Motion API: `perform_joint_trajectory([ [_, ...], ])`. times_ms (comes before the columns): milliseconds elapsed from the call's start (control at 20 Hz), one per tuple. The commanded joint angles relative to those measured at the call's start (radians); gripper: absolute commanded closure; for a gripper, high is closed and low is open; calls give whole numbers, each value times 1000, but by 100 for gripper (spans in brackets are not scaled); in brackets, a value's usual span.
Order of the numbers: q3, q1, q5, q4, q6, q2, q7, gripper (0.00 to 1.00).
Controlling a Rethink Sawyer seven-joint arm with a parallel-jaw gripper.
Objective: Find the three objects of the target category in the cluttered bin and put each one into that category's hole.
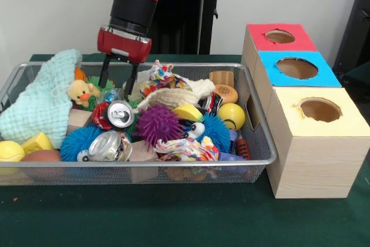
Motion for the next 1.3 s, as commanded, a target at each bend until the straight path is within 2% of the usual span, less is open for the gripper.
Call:
perform_joint_trajectory([
  [50, 14, -16, 54, -137, -45, 108, 69, 0],
  [200, 27, -27, 51, -141, -93, 126, 83, 0],
  [450, 27, -23, 59, -153, -108, 141, 86, 0],
  [800, 72, -54, 18, -156, -167, 142, 108, 0],
  [1200, 65, -57, 33, -169, -207, 168, 93, 0],
  [1250, 53, -47, 39, -172, -225, 173, 82, 100],
  [1300, 62, -55, 25, -174, -231, 171, 85, 100],
])
